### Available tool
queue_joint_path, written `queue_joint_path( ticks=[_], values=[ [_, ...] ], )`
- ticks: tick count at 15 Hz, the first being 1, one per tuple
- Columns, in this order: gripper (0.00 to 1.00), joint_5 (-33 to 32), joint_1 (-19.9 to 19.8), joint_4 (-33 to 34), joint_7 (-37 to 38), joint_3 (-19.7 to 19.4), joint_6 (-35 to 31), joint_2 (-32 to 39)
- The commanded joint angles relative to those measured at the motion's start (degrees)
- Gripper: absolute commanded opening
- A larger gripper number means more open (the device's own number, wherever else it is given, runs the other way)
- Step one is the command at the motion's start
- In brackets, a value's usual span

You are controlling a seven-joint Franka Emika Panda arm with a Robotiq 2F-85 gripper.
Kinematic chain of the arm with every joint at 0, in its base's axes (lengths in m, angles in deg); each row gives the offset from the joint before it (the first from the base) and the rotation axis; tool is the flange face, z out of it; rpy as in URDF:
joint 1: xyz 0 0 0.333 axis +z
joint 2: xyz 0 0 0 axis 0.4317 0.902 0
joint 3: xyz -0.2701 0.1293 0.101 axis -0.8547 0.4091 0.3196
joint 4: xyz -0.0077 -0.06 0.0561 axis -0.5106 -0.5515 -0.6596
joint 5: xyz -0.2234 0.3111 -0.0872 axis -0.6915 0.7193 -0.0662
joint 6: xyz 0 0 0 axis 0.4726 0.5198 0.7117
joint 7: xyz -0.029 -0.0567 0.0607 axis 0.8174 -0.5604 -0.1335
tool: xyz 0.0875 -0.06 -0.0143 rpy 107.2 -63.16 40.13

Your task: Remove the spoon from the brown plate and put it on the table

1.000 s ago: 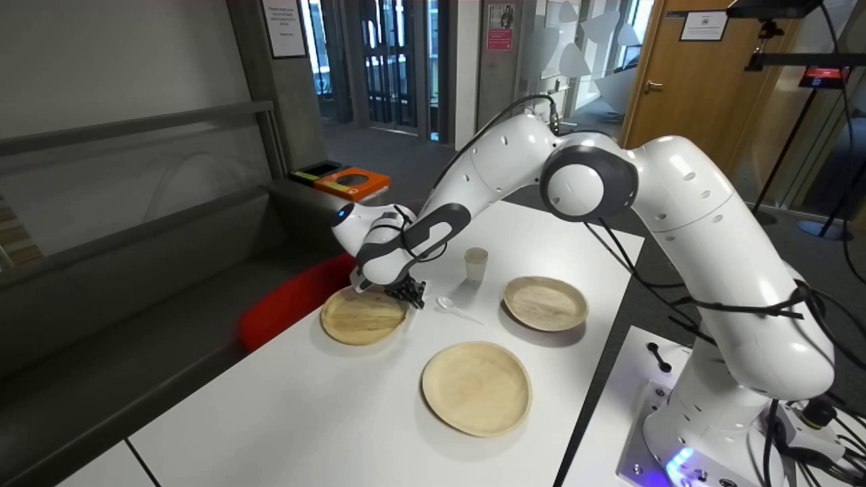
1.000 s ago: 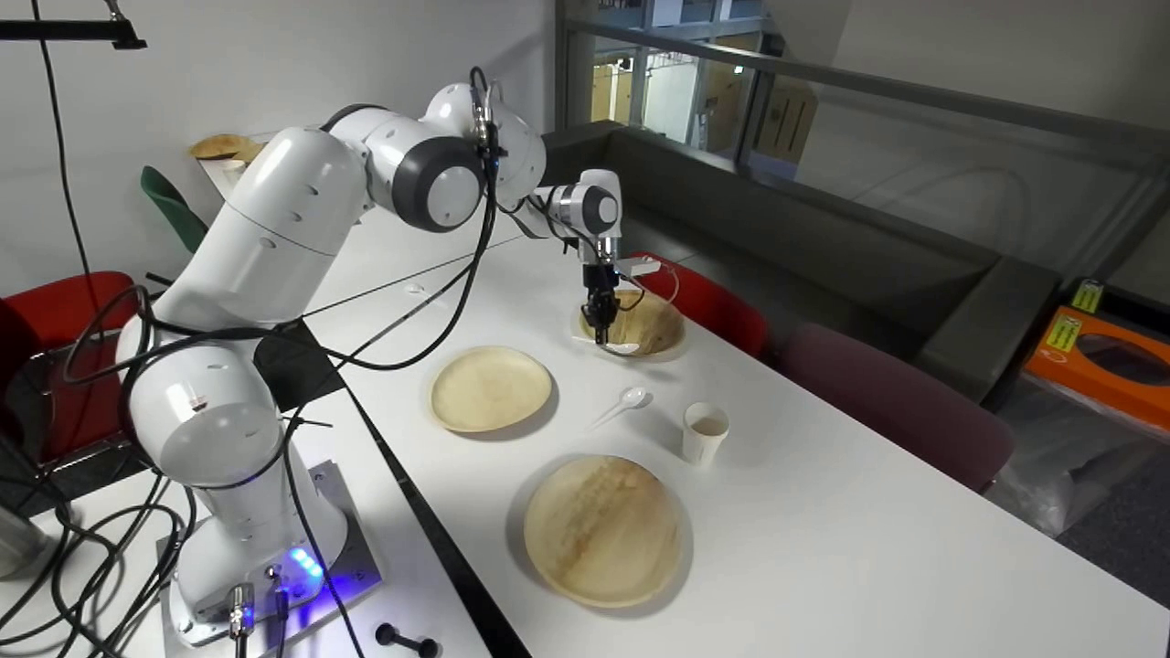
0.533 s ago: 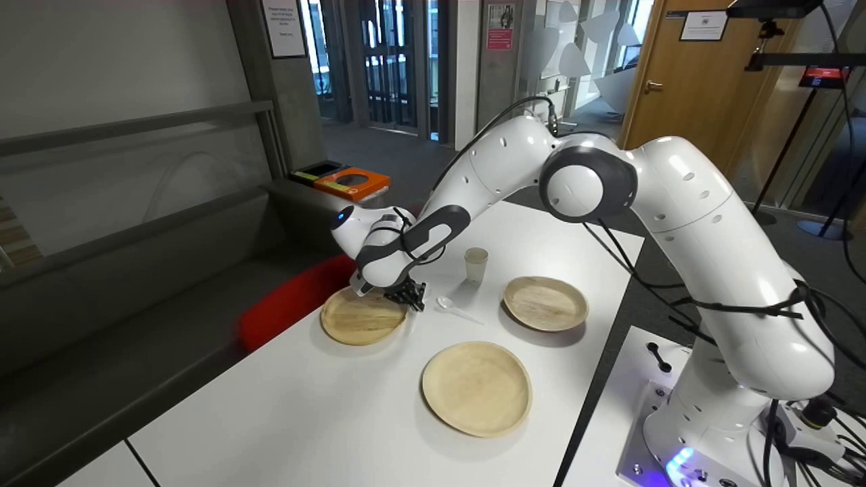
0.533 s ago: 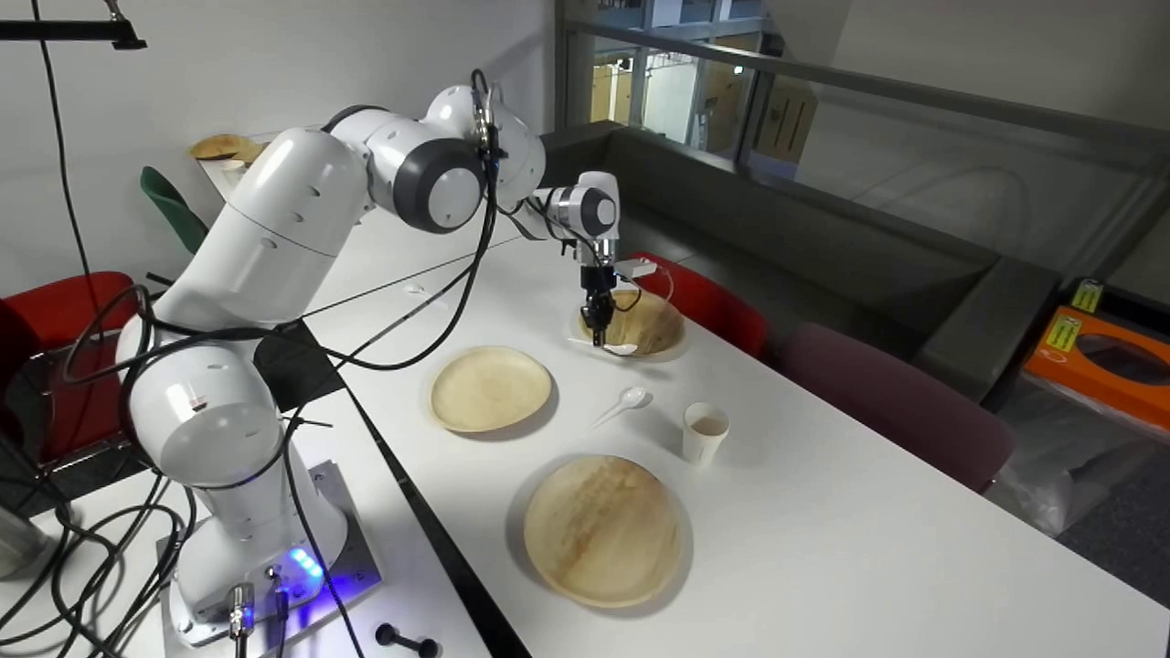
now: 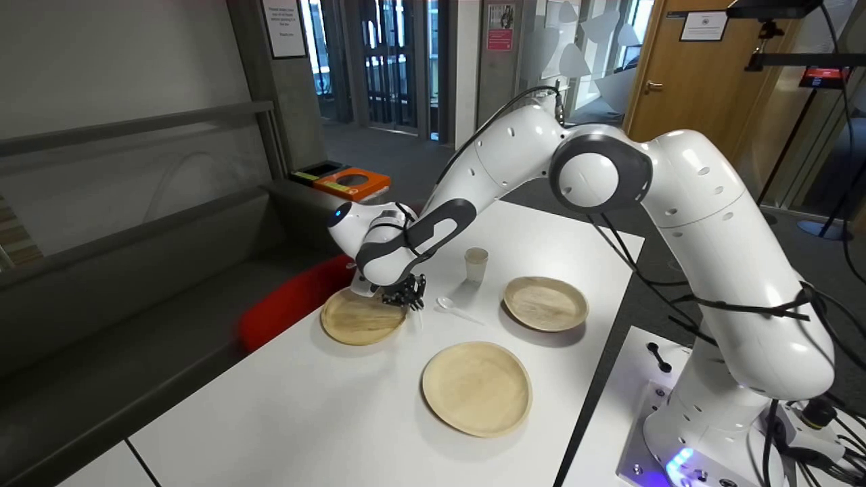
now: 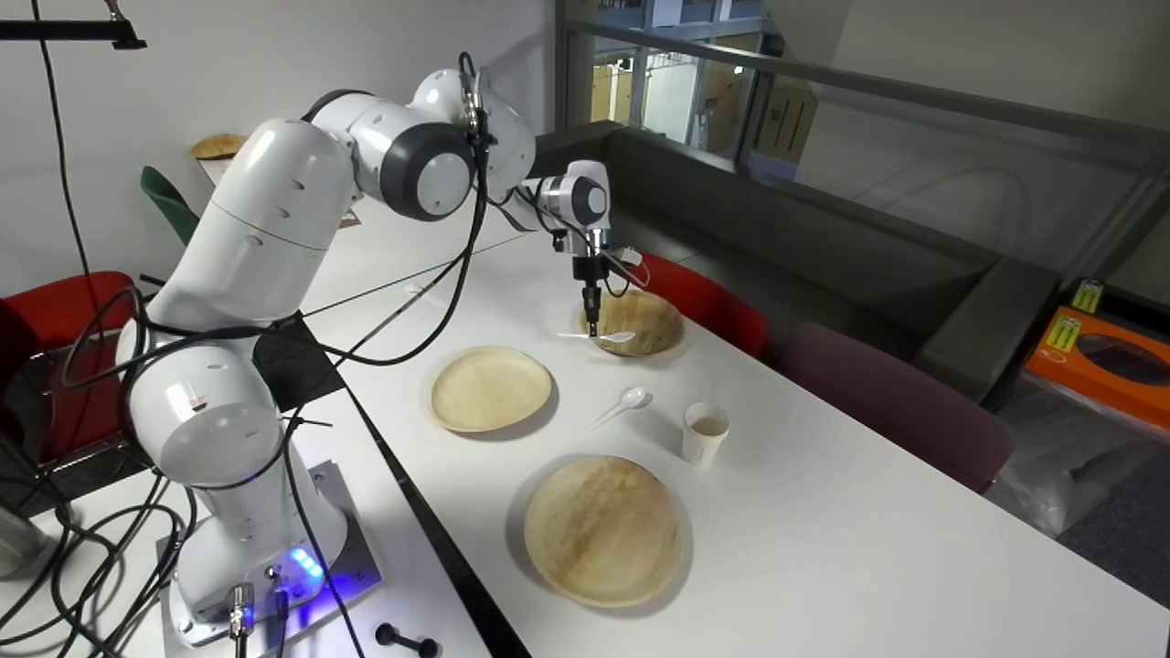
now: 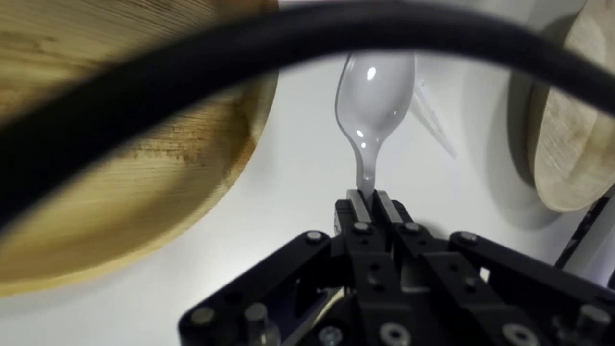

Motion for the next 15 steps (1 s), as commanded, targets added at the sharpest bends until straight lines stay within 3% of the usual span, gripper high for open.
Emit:
queue_joint_path(
  ticks=[1,5,10,15],
  values=[
    [0.02,-3.8,-0.6,-8.0,-9.2,-0.5,-3.3,-6.7],
    [0.02,-10.2,-0.8,-14.4,-16.2,-1.6,-9.3,-9.9],
    [0.02,-17.7,-3.5,-22.7,-23.6,-2.2,-23.1,-12.4],
    [0.02,-18.2,-7.5,-29.7,-34.5,-2.0,-37.2,-13.4]
  ],
)
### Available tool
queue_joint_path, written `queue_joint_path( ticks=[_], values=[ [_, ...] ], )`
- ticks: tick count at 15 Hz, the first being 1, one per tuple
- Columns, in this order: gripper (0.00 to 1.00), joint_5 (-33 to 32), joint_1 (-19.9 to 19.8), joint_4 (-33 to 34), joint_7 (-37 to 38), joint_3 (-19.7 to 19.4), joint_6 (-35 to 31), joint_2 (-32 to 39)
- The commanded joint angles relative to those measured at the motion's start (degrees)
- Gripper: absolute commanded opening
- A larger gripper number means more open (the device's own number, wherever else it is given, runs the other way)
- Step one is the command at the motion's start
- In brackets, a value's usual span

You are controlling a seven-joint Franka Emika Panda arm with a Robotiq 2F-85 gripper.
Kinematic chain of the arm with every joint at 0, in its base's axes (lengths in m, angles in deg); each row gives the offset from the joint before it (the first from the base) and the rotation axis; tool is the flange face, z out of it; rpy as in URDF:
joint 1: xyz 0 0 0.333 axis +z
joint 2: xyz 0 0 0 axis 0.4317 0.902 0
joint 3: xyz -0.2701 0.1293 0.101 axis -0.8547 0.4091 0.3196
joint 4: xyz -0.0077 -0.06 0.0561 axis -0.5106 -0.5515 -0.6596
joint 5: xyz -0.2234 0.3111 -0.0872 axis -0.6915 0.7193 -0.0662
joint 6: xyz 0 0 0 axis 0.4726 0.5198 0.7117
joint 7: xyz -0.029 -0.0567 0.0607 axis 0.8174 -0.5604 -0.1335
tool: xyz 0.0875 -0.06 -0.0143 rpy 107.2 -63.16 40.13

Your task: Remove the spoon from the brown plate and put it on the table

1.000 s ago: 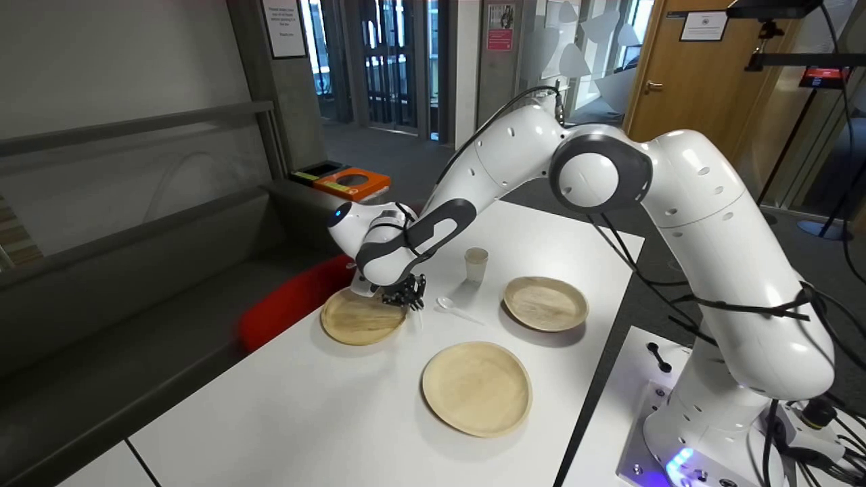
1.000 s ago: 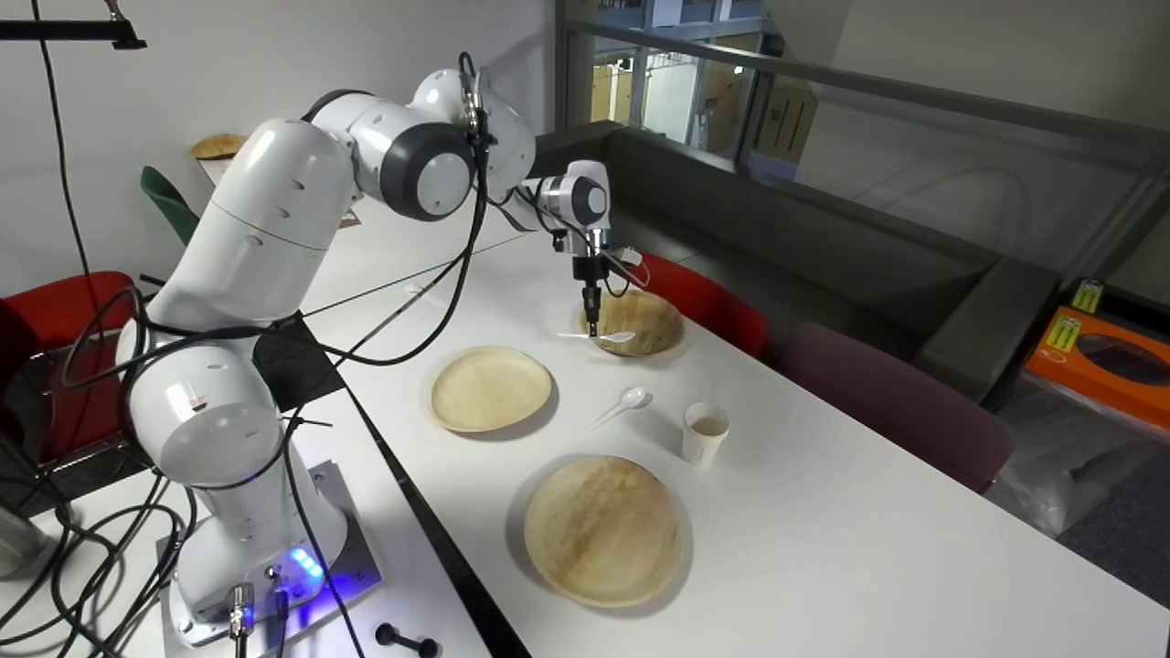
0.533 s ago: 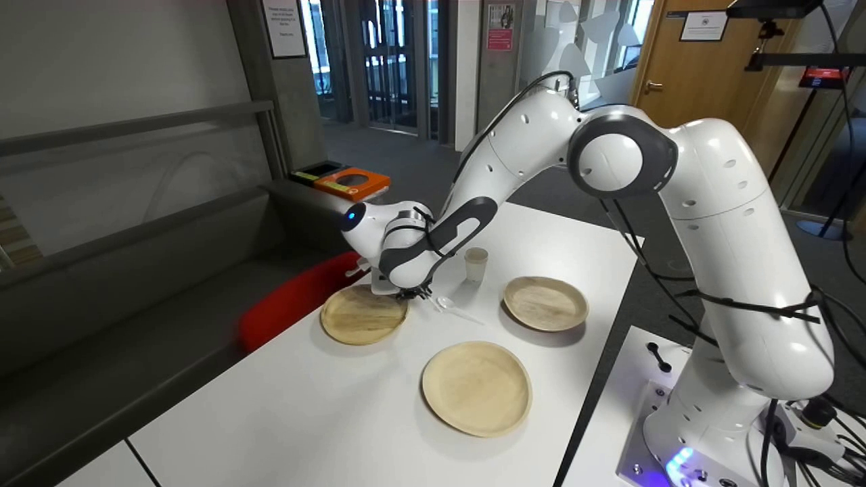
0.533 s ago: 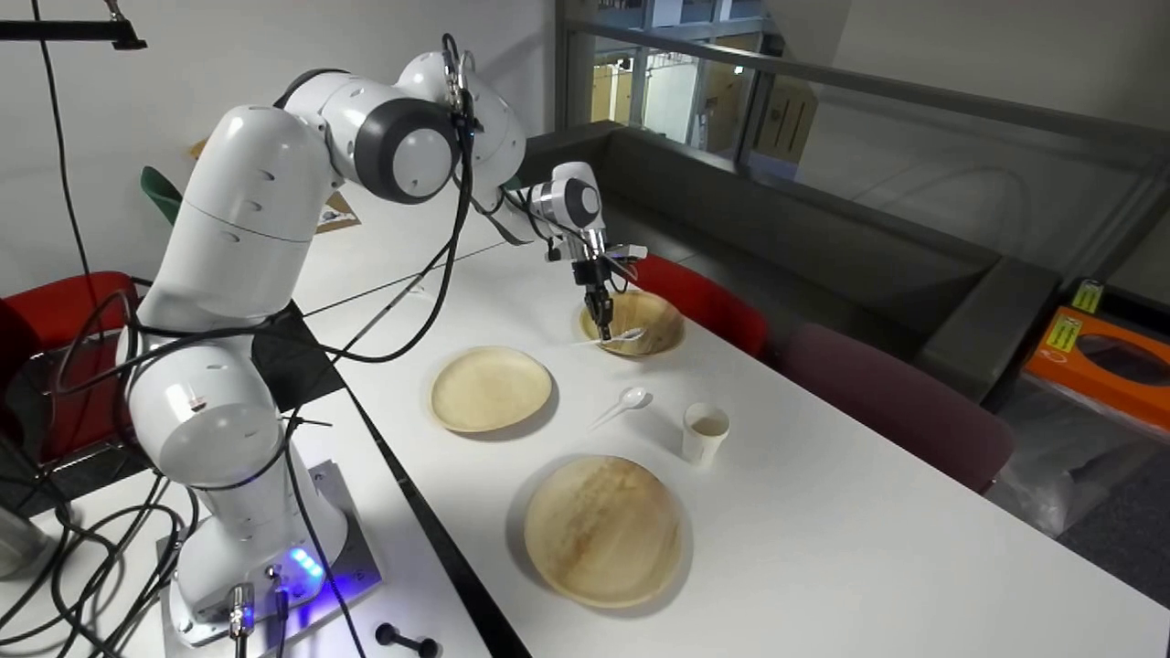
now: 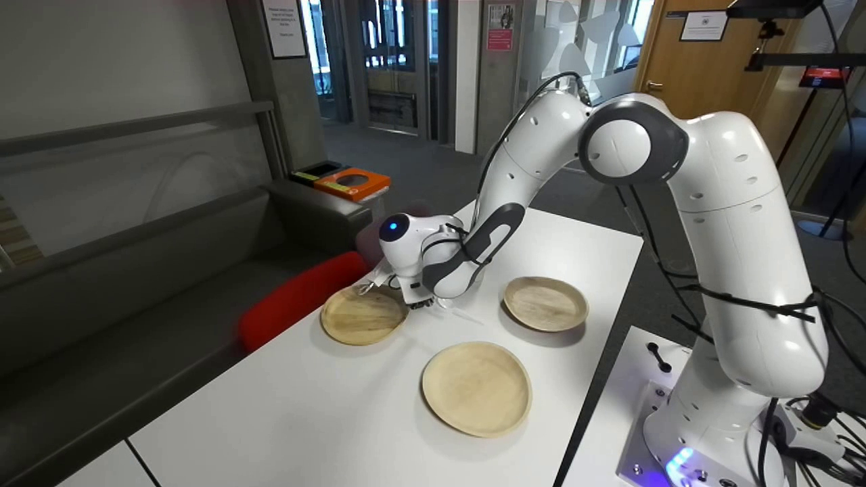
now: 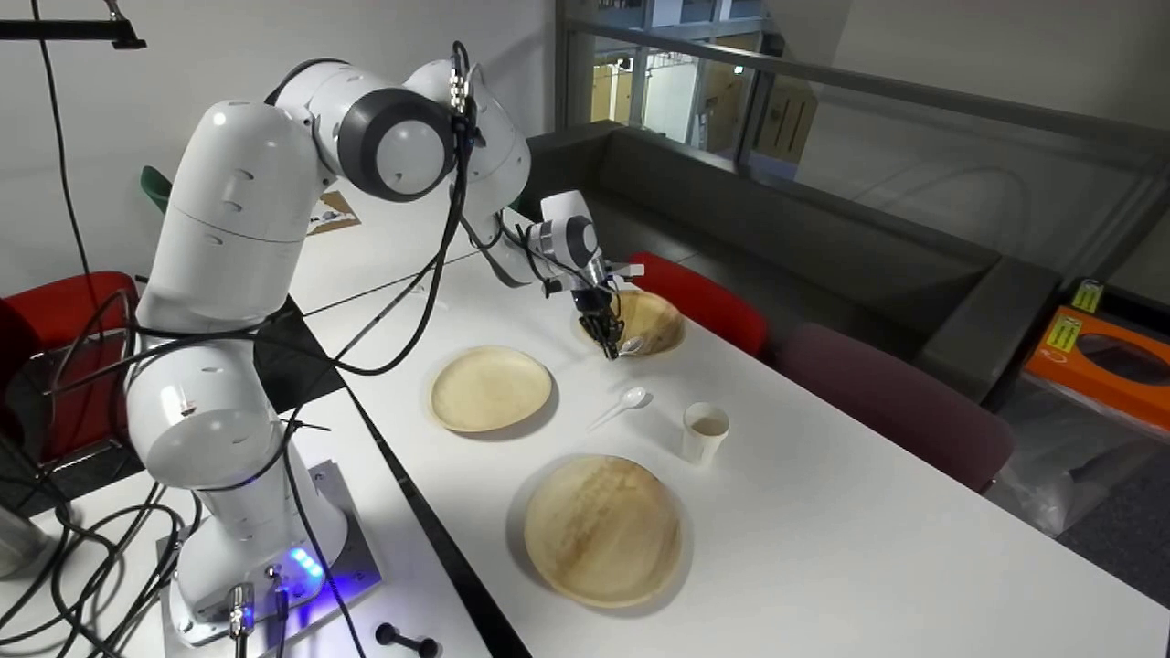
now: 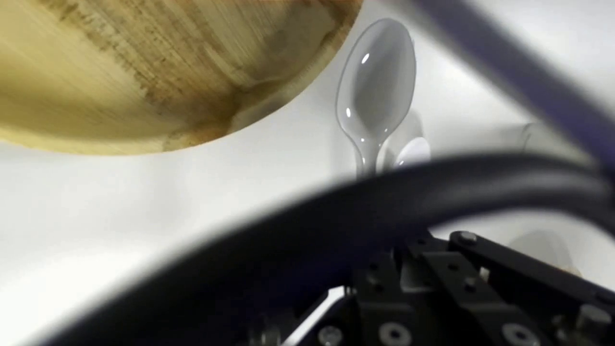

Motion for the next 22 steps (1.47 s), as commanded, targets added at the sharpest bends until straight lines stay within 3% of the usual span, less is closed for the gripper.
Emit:
queue_joint_path(
  ticks=[1,3,5,7,10,14,22],
  values=[
    [0.02,-0.8,-2.9,-8.2,-7.4,0.3,-8.5,-4.7],
    [0.02,0.4,-3.7,-10.9,-10.4,0.4,-10.7,-5.5],
    [0.02,-1.5,-6.8,-14.0,-7.9,3.5,-11.7,-6.6],
    [0.02,0.5,-4.3,-16.9,-7.2,0.3,-14.7,-9.1],
    [0.02,0.2,-5.9,-23.0,-6.9,-1.5,-18.8,-15.0],
    [0.02,3.3,-7.5,-26.7,-7.6,-4.3,-19.3,-20.3],
    [0.02,6.5,-3.8,-17.5,-1.6,-6.3,-11.3,-14.2]
  ],
)
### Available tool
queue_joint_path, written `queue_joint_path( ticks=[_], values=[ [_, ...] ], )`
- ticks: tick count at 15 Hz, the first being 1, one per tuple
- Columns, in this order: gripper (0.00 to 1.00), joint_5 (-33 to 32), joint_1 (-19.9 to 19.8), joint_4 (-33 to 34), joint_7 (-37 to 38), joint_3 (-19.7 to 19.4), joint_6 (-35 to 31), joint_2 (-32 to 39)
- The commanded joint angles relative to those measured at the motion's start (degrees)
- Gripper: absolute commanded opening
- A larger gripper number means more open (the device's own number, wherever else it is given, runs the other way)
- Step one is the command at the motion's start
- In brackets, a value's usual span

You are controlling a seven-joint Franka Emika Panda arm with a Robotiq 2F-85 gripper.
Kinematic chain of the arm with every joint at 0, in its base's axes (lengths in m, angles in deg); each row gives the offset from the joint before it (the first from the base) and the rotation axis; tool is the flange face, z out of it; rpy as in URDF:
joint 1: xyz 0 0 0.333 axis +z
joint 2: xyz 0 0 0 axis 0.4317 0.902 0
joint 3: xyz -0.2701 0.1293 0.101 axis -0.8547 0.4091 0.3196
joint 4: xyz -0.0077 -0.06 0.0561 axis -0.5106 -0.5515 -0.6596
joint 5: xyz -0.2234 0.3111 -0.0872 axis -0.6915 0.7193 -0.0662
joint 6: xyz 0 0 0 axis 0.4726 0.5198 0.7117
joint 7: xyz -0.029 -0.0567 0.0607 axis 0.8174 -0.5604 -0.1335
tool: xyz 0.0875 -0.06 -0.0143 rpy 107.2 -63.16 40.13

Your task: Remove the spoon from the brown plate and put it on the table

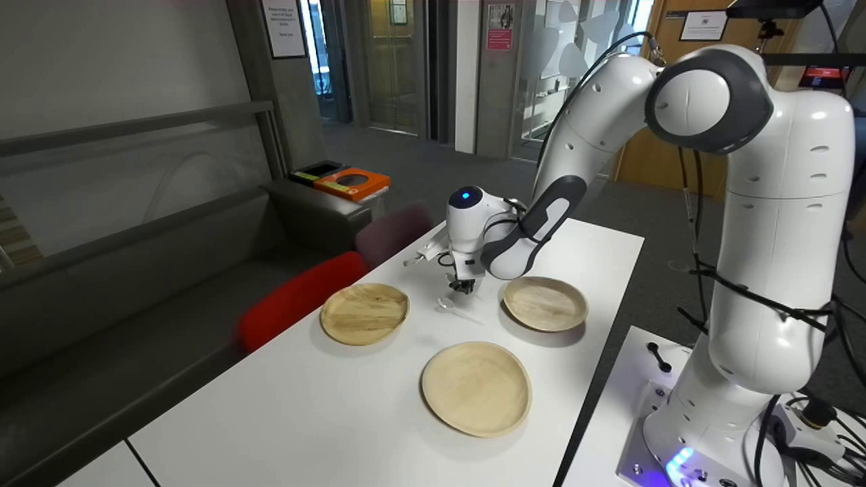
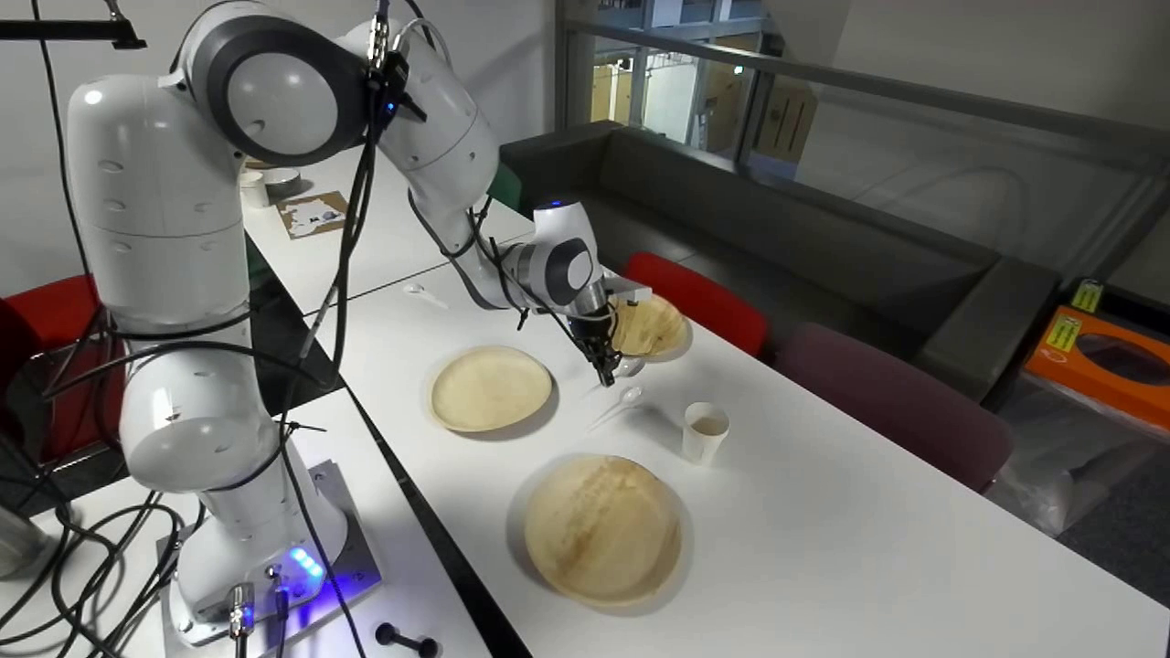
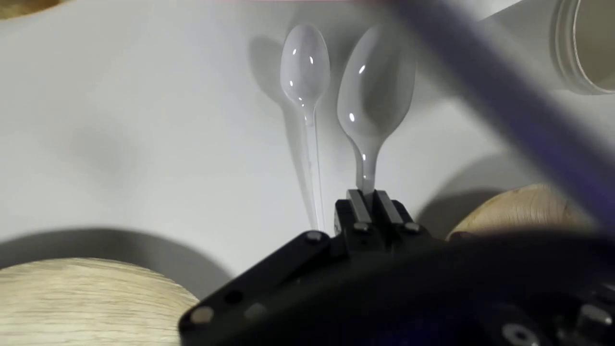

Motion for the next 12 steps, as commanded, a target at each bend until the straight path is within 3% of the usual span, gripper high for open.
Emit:
queue_joint_path(
  ticks=[1,6,12],
  values=[
    [0.02,0.2,2.9,5.7,5.0,-0.7,4.8,3.4],
    [0.02,1.1,4.1,11.8,6.2,0.3,9.4,8.7],
    [0.02,0.9,3.8,12.3,4.5,0.8,9.6,11.0]
  ],
)
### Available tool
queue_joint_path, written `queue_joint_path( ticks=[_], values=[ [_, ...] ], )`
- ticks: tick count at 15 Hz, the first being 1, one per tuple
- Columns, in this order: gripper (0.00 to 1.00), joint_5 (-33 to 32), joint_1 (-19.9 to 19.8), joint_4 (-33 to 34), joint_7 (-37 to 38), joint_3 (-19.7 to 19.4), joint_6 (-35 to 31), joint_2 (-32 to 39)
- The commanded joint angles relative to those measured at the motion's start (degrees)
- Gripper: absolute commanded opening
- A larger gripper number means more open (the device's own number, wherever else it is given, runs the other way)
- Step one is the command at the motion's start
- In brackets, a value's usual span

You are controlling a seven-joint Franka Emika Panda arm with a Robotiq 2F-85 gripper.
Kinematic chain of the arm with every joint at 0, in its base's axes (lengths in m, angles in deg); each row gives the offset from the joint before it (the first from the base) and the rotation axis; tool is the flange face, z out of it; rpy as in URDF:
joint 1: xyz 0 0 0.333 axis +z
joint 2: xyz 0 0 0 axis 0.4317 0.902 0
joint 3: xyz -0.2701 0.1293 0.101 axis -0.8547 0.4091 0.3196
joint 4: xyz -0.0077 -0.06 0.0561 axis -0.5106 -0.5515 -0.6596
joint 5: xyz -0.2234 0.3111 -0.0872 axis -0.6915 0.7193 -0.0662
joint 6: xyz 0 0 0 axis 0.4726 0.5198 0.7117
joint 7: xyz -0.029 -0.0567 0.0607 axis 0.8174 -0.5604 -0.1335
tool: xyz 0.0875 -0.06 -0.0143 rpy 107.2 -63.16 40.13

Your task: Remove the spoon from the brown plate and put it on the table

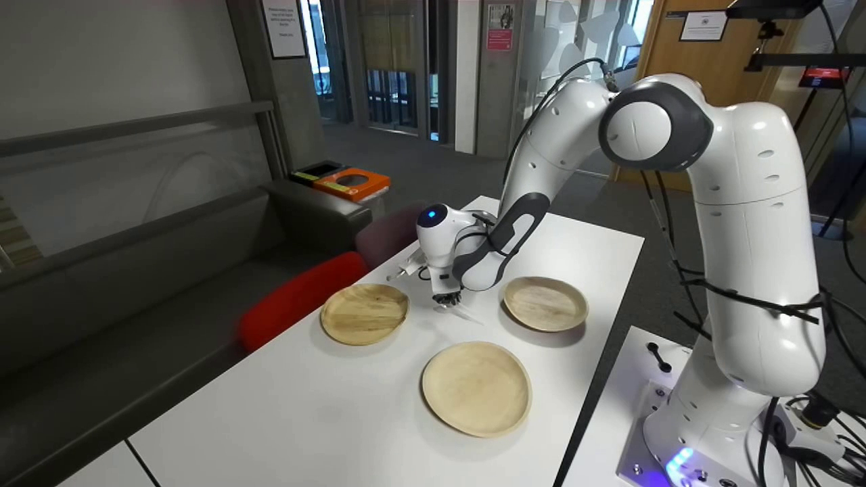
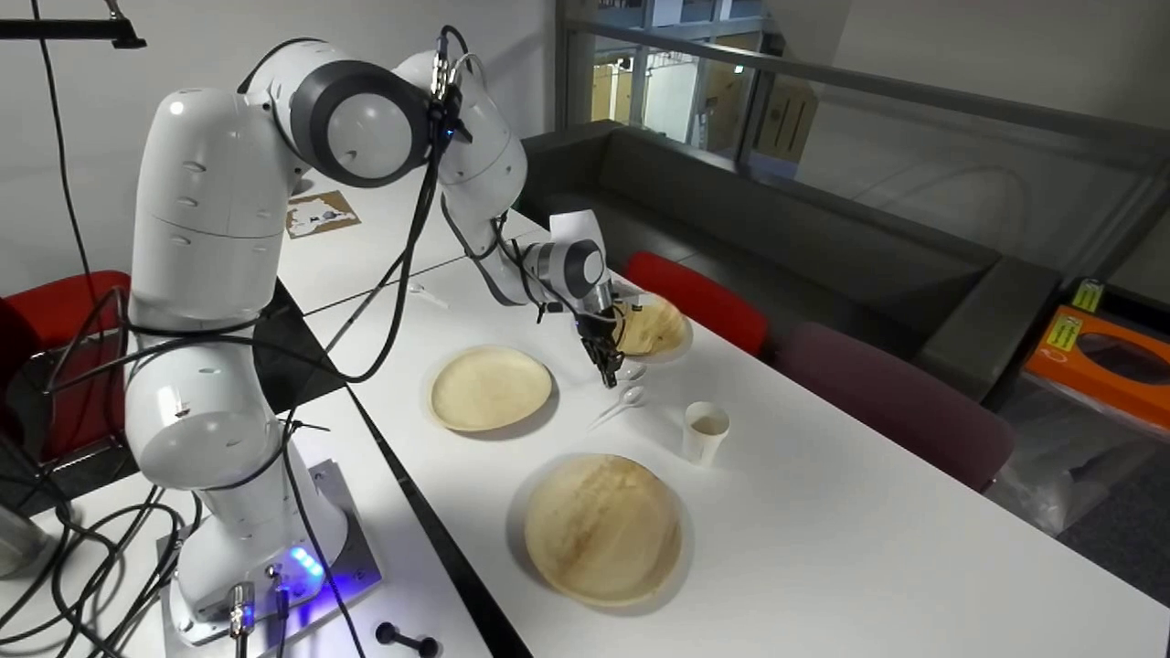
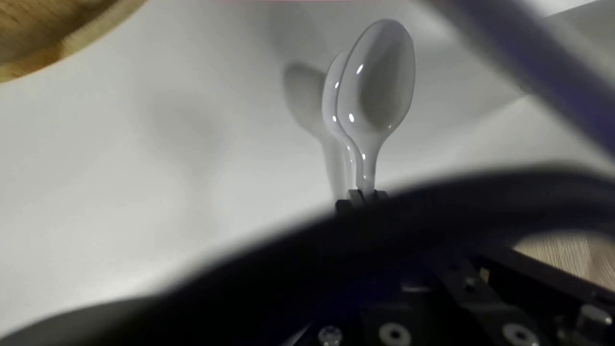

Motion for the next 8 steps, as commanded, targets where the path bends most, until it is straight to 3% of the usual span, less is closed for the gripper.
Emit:
queue_joint_path(
  ticks=[1,8],
  values=[
    [0.02,0.7,-0.1,1.5,-1.4,0.4,1.9,0.8],
    [0.02,0.7,0.0,4.3,-5.1,0.5,3.4,3.5]
  ],
)
